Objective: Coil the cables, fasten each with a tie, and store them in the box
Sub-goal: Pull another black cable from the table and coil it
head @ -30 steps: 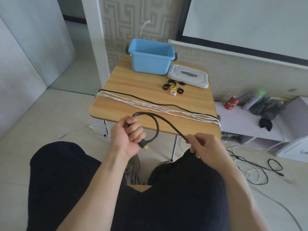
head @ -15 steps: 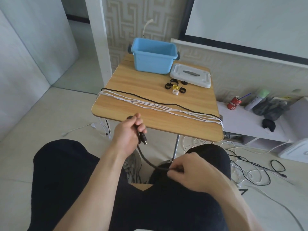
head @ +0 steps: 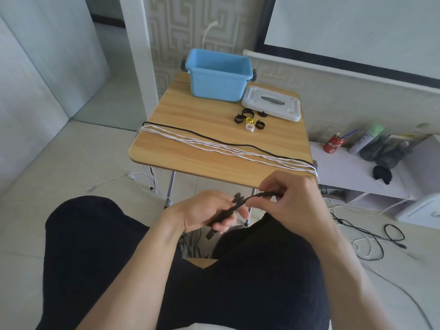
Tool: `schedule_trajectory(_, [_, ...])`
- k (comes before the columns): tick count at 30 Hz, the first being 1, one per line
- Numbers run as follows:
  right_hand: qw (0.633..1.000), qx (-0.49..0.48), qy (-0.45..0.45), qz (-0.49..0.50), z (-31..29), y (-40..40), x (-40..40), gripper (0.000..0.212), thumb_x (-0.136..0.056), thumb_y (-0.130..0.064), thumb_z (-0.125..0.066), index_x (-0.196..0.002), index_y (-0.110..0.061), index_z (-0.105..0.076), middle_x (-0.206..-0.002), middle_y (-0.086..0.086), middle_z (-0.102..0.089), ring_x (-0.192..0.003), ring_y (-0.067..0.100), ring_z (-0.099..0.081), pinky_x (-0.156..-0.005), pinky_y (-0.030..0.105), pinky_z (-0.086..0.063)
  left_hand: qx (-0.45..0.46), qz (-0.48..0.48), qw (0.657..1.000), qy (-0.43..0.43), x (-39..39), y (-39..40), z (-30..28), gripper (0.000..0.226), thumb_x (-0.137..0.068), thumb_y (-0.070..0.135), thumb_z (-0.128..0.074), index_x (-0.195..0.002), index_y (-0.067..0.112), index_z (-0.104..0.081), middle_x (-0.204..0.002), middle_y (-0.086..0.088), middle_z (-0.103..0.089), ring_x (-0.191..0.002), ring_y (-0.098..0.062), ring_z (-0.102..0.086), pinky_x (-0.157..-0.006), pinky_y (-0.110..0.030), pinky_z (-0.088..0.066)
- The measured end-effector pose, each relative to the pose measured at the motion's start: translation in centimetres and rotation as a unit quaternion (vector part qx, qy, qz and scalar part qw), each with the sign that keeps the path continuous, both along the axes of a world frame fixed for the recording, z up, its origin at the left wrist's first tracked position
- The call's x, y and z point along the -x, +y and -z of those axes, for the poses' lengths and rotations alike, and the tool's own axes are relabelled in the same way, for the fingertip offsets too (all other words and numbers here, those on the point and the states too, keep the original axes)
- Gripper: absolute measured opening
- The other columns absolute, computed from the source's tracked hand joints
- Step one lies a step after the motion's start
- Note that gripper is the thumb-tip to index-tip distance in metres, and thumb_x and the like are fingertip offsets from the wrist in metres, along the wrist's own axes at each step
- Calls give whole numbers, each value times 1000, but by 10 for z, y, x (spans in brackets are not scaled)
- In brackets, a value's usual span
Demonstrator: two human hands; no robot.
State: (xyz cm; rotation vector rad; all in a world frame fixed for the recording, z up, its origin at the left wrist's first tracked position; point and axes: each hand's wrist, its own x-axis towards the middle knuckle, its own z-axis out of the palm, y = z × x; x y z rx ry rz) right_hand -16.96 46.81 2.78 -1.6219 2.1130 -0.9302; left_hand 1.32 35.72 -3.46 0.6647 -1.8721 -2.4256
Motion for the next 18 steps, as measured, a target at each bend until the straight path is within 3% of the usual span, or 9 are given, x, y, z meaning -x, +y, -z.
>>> schedule_trajectory(3, [998, 24, -33, 37, 4, -1, 0, 33, -63, -43, -93, -83, -30, -69, -66, -13, -67, -61, 10, -61, -57, 24, -49, -90, 33, 993, 69, 2, -1, 0, 60, -107, 43, -27, -110, -4, -63, -60, -3, -22, -49, -13, -21, -54, -31, -24])
schedule_trajectory(7, [996, 43, -76, 24, 18, -2, -5, 8, -83, -34, -81, -82, -28, -77, -69, -14, -69, -62, 7, -60, -56, 19, -46, -135, 43, 981, 131, -3, -5, -3, 41, -103, 36, -37, -92, 6, -63, -52, 9, -27, -42, -9, -22, -48, -26, -23])
schedule_trajectory(9, [993, 52, -91, 53, 29, -2, -7, 24, -99, -36, -61, -84, -25, -77, -65, -10, -67, -50, 5, -51, -51, 15, -38, -194, -17, 965, 176, -3, -7, -3, 35, -101, 34, -41, -83, 11, -61, -49, 10, -25, -39, -10, -23, -45, -25, -22])
schedule_trajectory(11, [992, 37, -91, 76, 39, -1, -7, 38, -102, -44, -42, -93, -25, -74, -65, -6, -65, -46, 6, -49, -48, 14, -36, -261, -76, 935, 227, -2, -10, -4, 33, -100, 34, -41, -78, 14, -57, -49, 9, -22, -39, -11, -20, -43, -24, -21])
schedule_trajectory(14, [998, -30, -43, 45, 51, 3, -5, 49, -102, -51, -30, -108, -24, -71, -71, -7, -66, -61, 5, -60, -56, 14, -42, -348, -186, 872, 290, -2, -14, -8, 37, -102, 34, -36, -74, 18, -53, -50, 9, -20, -41, -10, -15, -43, -23, -21])
schedule_trajectory(18, [995, -95, -9, 39, 60, 11, 2, 29, -108, -30, -39, -130, -25, -57, -76, -7, -67, -69, 5, -62, -63, 14, -46, -431, -367, 755, 330, -4, -19, -6, 43, -107, 37, -34, -72, 18, -51, -50, 9, -23, -42, -8, -16, -46, -21, -24])
